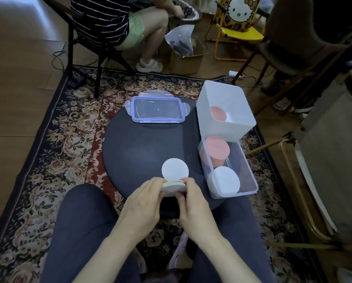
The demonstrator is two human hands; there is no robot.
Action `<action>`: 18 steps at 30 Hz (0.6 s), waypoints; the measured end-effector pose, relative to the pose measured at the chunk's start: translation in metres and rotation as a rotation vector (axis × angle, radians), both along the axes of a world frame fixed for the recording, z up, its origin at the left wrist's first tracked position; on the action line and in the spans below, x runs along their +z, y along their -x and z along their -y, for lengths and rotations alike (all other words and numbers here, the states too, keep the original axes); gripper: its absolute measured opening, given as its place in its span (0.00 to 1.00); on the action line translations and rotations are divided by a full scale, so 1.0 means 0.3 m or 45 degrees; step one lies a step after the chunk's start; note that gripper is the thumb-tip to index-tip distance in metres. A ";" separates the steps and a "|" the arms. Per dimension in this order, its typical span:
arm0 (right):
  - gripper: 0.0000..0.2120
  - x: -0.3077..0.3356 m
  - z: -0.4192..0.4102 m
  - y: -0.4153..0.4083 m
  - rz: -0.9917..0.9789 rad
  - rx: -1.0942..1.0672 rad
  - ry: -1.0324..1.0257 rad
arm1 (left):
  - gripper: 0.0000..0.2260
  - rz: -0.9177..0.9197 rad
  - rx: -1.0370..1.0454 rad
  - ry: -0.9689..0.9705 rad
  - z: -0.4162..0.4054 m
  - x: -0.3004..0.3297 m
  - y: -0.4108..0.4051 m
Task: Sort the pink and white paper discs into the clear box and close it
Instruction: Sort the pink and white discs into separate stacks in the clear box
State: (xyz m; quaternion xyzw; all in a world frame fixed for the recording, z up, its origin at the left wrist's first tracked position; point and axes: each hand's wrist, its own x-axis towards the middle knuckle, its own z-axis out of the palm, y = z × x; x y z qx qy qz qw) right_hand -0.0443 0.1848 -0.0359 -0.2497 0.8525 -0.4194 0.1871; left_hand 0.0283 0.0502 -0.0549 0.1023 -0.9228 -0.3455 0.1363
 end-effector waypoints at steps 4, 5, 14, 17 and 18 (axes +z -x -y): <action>0.07 0.047 -0.002 -0.009 -0.010 -0.011 0.108 | 0.06 -0.022 0.157 -0.416 -0.019 0.032 -0.006; 0.07 0.061 -0.007 -0.012 0.038 -0.060 0.213 | 0.05 -0.018 0.174 -0.592 -0.031 0.055 -0.002; 0.08 0.196 -0.231 0.083 0.212 -0.504 0.691 | 0.16 -0.019 -0.106 -0.486 -0.165 0.140 0.070; 0.09 0.222 -0.333 0.180 0.136 -0.596 0.514 | 0.20 -0.171 -0.212 0.031 -0.200 0.104 0.101; 0.09 0.223 -0.354 0.206 0.110 -0.594 0.431 | 0.20 -0.192 -0.251 0.113 -0.212 0.089 0.104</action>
